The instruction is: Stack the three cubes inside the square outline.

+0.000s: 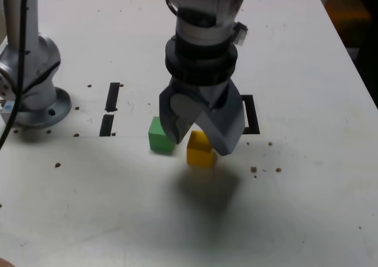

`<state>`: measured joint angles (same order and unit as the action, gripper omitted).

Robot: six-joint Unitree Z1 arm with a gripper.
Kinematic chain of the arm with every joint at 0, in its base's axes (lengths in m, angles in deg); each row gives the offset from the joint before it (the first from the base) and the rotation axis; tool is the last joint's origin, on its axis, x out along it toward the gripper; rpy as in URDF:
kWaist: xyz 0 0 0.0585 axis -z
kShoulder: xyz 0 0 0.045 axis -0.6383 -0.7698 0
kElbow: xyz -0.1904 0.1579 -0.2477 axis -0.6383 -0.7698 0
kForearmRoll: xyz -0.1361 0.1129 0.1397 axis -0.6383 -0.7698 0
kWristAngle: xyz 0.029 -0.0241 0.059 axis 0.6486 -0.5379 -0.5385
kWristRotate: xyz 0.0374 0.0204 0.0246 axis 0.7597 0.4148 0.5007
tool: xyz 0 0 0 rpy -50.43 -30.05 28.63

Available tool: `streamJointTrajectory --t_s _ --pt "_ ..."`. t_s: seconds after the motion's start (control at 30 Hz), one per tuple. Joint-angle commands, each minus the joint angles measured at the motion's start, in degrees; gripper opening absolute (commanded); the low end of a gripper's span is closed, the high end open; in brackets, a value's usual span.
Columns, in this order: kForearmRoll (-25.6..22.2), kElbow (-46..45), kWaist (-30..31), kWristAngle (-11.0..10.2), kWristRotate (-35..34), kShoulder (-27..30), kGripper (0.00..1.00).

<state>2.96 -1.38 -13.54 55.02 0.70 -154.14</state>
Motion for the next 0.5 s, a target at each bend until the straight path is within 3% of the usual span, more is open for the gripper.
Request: streamJointTrajectory --t_s 0.0,0.47 --pt "0.30 -0.19 -0.05 0.14 -0.04 -0.33 0.72" --pt "2.60 -2.99 -0.68 0.85 0.10 -1.03 0.72"
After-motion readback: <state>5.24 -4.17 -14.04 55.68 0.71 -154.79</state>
